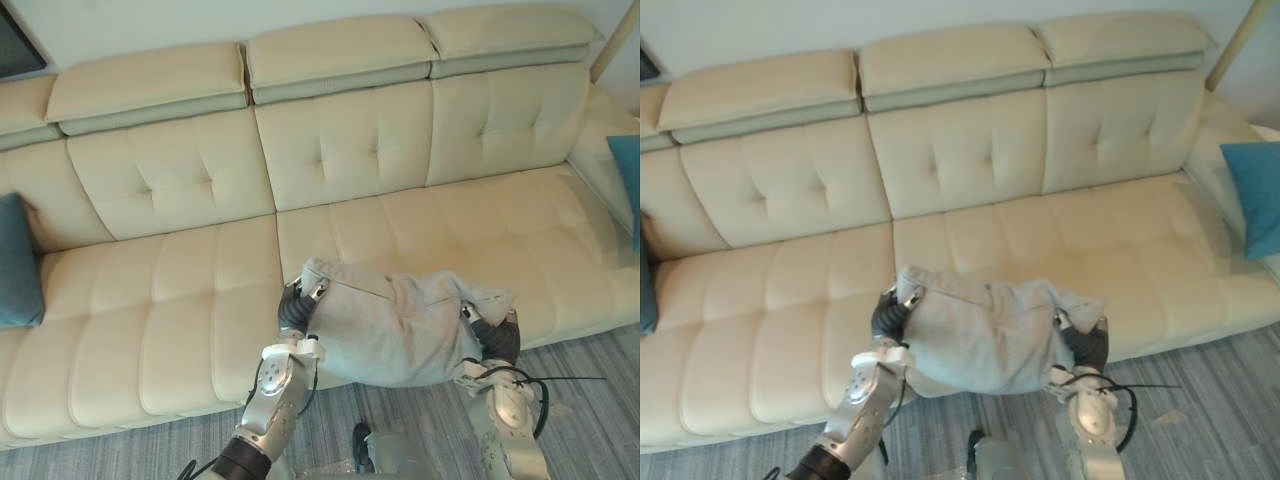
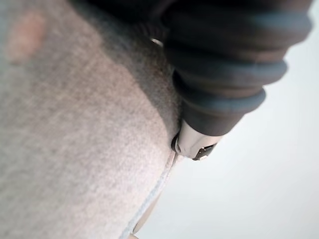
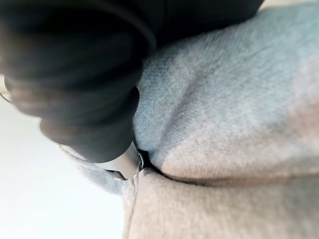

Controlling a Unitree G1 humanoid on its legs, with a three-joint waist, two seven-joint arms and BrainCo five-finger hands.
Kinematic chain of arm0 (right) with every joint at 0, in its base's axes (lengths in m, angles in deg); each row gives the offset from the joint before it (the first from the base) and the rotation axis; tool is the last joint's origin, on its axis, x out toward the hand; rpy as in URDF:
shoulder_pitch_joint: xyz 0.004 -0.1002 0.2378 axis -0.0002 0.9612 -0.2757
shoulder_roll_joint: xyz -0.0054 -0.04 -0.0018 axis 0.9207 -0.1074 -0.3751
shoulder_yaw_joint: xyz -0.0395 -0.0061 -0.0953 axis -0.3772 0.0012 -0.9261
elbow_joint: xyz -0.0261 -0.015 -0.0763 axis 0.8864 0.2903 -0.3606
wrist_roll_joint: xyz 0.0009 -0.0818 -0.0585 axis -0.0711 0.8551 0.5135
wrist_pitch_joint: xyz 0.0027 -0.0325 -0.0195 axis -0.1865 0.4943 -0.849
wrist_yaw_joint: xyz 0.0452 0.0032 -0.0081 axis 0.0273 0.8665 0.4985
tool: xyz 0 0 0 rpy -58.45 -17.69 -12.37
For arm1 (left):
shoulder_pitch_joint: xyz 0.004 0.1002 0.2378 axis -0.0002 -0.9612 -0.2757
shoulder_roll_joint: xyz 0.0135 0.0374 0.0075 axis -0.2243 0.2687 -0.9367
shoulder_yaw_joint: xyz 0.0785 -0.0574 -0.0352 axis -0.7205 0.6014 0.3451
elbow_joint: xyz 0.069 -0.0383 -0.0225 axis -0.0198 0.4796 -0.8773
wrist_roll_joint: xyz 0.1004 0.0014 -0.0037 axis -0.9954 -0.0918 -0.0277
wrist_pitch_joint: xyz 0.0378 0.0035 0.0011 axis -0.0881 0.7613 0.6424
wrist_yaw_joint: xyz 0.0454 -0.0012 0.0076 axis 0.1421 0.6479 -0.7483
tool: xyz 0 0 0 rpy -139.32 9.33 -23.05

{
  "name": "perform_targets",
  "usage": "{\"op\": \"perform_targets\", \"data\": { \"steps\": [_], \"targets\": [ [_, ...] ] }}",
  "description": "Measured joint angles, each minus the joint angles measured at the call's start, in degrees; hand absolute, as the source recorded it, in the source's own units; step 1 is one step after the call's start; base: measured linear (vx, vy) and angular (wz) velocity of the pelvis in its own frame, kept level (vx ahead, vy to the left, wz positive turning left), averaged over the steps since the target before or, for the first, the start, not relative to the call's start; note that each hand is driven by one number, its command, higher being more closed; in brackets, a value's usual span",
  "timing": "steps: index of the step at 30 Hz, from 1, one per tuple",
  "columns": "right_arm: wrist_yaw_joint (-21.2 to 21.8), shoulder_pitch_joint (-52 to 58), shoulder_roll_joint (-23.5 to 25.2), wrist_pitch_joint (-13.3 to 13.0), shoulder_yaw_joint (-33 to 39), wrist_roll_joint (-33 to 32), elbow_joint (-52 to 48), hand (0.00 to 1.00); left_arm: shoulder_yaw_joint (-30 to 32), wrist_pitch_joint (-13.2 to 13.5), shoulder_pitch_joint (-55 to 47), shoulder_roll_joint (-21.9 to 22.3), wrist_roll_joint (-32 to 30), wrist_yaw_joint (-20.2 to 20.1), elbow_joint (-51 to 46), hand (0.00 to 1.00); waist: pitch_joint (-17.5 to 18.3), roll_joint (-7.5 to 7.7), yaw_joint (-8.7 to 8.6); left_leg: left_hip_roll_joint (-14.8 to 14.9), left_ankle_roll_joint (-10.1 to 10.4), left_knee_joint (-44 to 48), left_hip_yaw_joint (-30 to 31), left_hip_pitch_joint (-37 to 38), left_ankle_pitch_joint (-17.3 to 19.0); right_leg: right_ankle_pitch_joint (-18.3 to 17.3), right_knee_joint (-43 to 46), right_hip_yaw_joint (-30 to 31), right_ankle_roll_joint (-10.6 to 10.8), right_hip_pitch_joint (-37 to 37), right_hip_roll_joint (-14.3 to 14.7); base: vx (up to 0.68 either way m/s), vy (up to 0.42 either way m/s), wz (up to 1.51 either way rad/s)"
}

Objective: Pick up cushions and gather them together orderly.

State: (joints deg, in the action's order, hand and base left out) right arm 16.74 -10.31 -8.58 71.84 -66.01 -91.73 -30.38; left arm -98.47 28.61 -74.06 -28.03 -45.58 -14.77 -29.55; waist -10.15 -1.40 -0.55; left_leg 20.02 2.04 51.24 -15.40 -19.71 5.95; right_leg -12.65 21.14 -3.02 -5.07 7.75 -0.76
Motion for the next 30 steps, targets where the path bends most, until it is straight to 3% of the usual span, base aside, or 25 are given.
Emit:
{"op": "perform_targets", "data": {
  "steps": [2,3,4,5,6,10,12,17,21,25,30],
  "targets": [
    [-0.29,-0.27,-0.04,0.0,0.13,0.01,-0.04,1.0,-0.01,-0.02,0.02,0.37,-0.01,0.0,-0.34,1.0,0.13,0.06,0.09,-2.05,0.28,-11.02,-1.84,1.26,0.86,0.0,-0.39,-0.91,0.01,-1.56,-1.37,0.19,0.092,0.19],
    [-0.3,-0.2,-0.04,0.01,0.25,0.02,-0.03,1.0,-0.04,0.0,0.0,0.41,-0.02,-0.01,-0.44,1.0,0.55,0.12,0.27,-3.88,0.42,-18.25,-2.22,2.72,-0.26,-0.27,-0.04,-1.22,0.48,-1.99,-2.07,0.16,0.156,0.1],
    [-0.3,-0.3,-0.14,0.02,0.41,0.05,-0.05,1.0,-0.05,0.05,0.0,0.41,-0.04,-0.01,-0.75,1.0,1.23,-0.3,0.43,-5.35,0.66,-24.22,-2.53,4.04,-4.28,-1.1,0.52,-0.92,1.95,-1.94,-2.29,0.16,0.177,0.03],
    [-0.3,-0.42,-0.24,0.01,0.63,0.09,0.0,1.0,-0.23,0.11,0.0,0.37,-0.09,-0.04,-1.02,1.0,1.77,-0.87,0.45,-6.03,1.2,-27.09,-2.6,4.62,-6.17,-1.99,0.78,-0.7,3.46,-1.98,-2.08,0.17,0.199,0.06],
    [-0.3,-0.52,0.4,0.13,0.79,0.1,0.43,1.0,-0.3,0.08,0.03,0.14,-0.15,-0.16,-0.96,1.0,2.61,-0.41,0.22,-7.49,2.22,-30.52,-2.3,6.35,-4.56,-3.04,0.79,0.25,4.92,-1.85,-2.6,0.15,0.191,0.16],
    [-0.29,-2.65,0.68,0.13,1.22,0.22,3.76,1.0,-1.93,0.16,-0.16,-2.32,-0.16,-0.16,-0.77,1.0,3.27,0.64,-0.03,-11.98,2.49,-40.49,-2.42,10.97,-4.84,-3.21,-0.34,2.1,6.38,-2.01,-4.93,0.09,0.154,0.08],
    [-0.29,-5.55,0.66,0.14,1.14,0.22,7.82,1.0,-2.68,-0.03,-0.16,-3.74,-0.17,-0.16,-0.27,1.0,3.51,0.76,-0.25,-13.91,1.97,-45.07,-2.59,12.48,-6.78,-2.21,-3.32,3.23,7.82,-2.83,-5.81,0.02,0.117,-0.01],
    [-0.3,-11.87,-0.37,0.17,0.56,0.32,13.5,1.0,-2.88,-0.09,0.0,-4.54,-0.22,0.08,0.76,1.0,3.84,0.52,-0.52,-15.46,1.24,-51.56,-1.64,12.96,-10.52,1.14,-8.34,3.57,8.43,-2.45,-5.85,-0.02,0.067,-0.03],
    [-1.16,-20.27,-2.1,0.66,-1.84,0.35,16.73,1.0,-0.87,-0.03,3.54,-5.47,-0.21,2.58,0.79,1.0,4.2,0.03,-0.51,-15.61,0.85,-56.82,-1.07,11.29,-14.18,3.77,-10.45,4.0,8.62,0.85,-5.07,-0.05,0.042,-0.06],
    [-3.06,-27.89,-2.21,0.71,-3.01,0.36,18.8,1.0,1.41,0.27,8.84,-5.99,-0.21,4.82,1.5,1.0,4.1,-0.12,-0.48,-15.59,0.43,-57.07,0.03,8.26,-15.63,5.05,-10.53,3.63,8.83,3.6,-4.97,-0.07,0.025,0.07],
    [-5.77,-38.28,-2.09,0.69,-3.94,0.33,18.79,1.0,5.74,2.58,17.86,-6.02,-0.19,8.18,2.16,1.0,3.72,-0.68,0.66,-15.15,0.19,-57.07,0.34,3.95,-17.26,5.74,-8.21,3.78,9.06,8.95,-4.65,-0.09,0.008,0.01]
  ]
}}
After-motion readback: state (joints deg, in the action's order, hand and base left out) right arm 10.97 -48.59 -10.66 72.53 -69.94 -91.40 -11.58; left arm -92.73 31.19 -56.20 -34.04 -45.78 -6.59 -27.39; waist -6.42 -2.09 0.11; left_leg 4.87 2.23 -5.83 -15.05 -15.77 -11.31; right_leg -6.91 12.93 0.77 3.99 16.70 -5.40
